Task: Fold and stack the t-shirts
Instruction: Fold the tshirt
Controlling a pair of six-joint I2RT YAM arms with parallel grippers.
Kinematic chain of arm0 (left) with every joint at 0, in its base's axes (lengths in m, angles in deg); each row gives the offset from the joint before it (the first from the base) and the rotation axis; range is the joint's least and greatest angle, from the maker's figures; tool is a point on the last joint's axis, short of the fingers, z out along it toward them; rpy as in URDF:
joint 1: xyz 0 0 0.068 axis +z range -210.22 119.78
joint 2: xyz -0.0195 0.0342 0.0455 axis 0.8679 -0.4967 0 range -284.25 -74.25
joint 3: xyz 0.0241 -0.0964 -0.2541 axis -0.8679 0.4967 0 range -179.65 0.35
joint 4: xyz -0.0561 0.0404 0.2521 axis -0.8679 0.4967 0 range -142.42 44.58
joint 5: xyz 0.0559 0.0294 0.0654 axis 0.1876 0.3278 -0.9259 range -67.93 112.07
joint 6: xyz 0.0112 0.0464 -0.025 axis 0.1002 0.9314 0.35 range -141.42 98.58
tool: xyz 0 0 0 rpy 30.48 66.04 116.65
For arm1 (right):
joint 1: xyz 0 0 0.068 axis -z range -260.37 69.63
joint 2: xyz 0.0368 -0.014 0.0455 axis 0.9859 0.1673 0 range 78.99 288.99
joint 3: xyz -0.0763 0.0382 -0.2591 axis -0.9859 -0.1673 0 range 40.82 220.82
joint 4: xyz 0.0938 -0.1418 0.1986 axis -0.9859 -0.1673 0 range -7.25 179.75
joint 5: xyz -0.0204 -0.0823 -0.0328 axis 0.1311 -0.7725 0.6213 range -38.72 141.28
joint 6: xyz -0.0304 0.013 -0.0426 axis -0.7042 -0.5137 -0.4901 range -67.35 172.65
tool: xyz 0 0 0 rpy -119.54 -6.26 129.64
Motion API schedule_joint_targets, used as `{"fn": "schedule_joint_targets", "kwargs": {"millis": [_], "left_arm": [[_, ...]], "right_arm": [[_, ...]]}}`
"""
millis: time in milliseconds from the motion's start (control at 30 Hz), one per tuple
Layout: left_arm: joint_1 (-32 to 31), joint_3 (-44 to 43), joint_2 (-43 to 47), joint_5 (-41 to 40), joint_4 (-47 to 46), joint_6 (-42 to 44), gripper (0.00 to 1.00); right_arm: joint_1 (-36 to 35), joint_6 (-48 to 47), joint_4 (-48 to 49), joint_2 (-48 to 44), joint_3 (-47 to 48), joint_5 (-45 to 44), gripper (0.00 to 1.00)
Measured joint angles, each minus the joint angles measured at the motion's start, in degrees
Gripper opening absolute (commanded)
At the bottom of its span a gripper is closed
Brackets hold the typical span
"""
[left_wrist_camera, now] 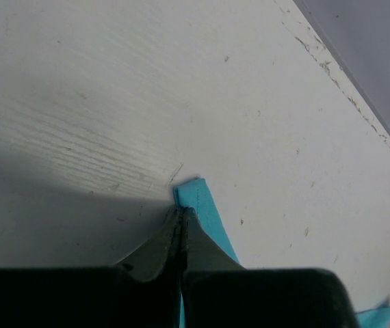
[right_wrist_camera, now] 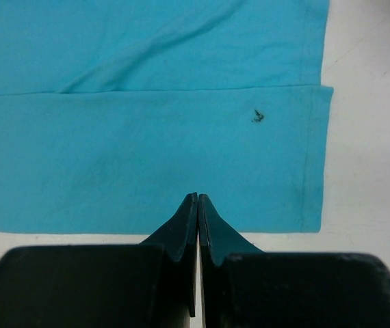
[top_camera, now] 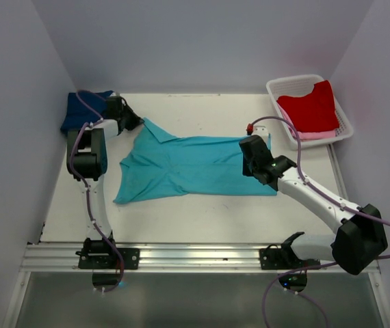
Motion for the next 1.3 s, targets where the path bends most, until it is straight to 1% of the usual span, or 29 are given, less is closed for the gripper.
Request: {"fn": "schedule_joint_targets", "kwargs": {"millis": [167, 200, 233, 300, 333, 467, 700, 833, 900, 933, 967, 1000, 1033, 1133, 1167, 1300], "left_arm": [[0.1, 0.6, 0.2, 0.8, -0.9, 0.0, 0.00], [0.1, 0.8, 0.4, 1.1, -0.9, 0.0, 0.00], [0.1, 1.0, 0.6, 1.3, -0.9, 0.1, 0.00], [0.1, 1.3, 1.3, 1.8, -0.7, 0.1, 0.00], [0.1, 1.3, 1.9, 2.0, -0.2, 0.1, 0.00], [0.1, 1.3, 5.4, 2.6, 0.7, 0.1, 0.00], [0.1, 1.1, 11.9, 3.6, 1.1, 0.1, 0.00], [0.1, 1.2, 13.4, 4.1, 2.9, 0.1, 0.00], [0.1, 1.8, 14.2, 4.4, 3.7, 0.1, 0.00], [0.1, 2.8, 15.0, 4.6, 3.8, 0.1, 0.00], [0.1, 4.0, 15.9, 4.8, 4.1, 0.1, 0.00], [0.1, 5.6, 17.2, 4.9, 4.3, 0.1, 0.00], [0.1, 7.3, 18.6, 5.0, 4.4, 0.1, 0.00], [0.1, 13.1, 23.6, 5.0, 4.7, 0.1, 0.00], [0.1, 14.7, 25.2, 5.0, 4.7, 0.1, 0.00], [0.1, 21.0, 31.6, 5.4, 4.7, 0.1, 0.00]], "right_arm": [[0.7, 1.2, -0.7, 1.2, 1.4, -3.6, 0.00], [1.2, 1.6, -0.8, 2.0, 2.1, -4.2, 0.03], [2.0, 2.1, -0.8, 3.3, 3.2, -4.9, 0.09], [4.0, 3.1, -1.0, 6.1, 5.5, -5.4, 0.10], [5.1, 3.5, -0.9, 7.5, 6.4, -5.6, 0.13], [7.9, 4.3, -0.8, 11.8, 8.2, -6.0, 0.13], [10.6, 5.0, -0.7, 19.1, 11.4, -5.9, 0.06], [13.3, 5.2, -0.6, 24.7, 15.9, -5.5, 0.08], [14.4, 5.4, -0.3, 27.4, 18.4, -5.5, 0.14], [15.0, 5.6, -0.4, 28.9, 19.9, -5.5, 0.24], [15.5, 5.7, -0.2, 30.3, 21.3, -5.5, 0.26], [15.9, 5.9, -0.2, 31.6, 22.6, -5.6, 0.35], [16.3, 6.2, -0.5, 33.1, 24.2, -5.8, 0.41], [17.2, 6.9, -0.8, 37.4, 29.1, -6.6, 0.44], [17.4, 7.1, -0.9, 38.7, 30.6, -6.8, 0.50], [18.1, 7.9, -1.2, 43.1, 34.7, -8.1, 0.51]]}}
